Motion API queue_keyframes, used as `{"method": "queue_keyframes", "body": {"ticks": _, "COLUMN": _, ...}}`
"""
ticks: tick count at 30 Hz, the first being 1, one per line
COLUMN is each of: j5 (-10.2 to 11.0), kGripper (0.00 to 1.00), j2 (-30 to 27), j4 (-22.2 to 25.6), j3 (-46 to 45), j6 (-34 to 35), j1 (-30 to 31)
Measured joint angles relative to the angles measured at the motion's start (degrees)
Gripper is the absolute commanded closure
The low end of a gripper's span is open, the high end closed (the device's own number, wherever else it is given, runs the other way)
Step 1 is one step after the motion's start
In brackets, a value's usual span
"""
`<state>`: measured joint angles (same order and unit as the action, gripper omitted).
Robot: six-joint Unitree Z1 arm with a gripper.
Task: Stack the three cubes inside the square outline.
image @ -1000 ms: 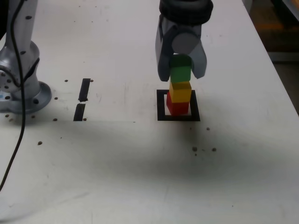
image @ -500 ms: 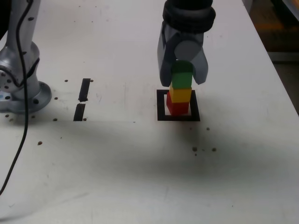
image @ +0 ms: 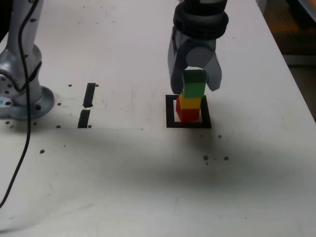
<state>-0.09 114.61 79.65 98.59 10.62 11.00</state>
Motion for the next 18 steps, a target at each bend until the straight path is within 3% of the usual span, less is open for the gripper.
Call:
{"method": "queue_keyframes", "body": {"ticks": 8, "j5": 0.0, "kGripper": 0.36, "j2": 0.0, "j4": 0.1, "j3": -0.2, "j6": 0.0, "j1": -0.1}}
{"method": "queue_keyframes", "body": {"ticks": 13, "j5": 0.1, "kGripper": 0.22, "j2": 0.0, "j4": 0.2, "j3": -0.2, "j6": -0.1, "j1": -0.1}}
{"method": "queue_keyframes", "body": {"ticks": 18, "j5": 1.6, "kGripper": 0.07, "j2": -0.7, "j4": 0.5, "j3": 0.0, "j6": -0.3, "j1": -0.1}}
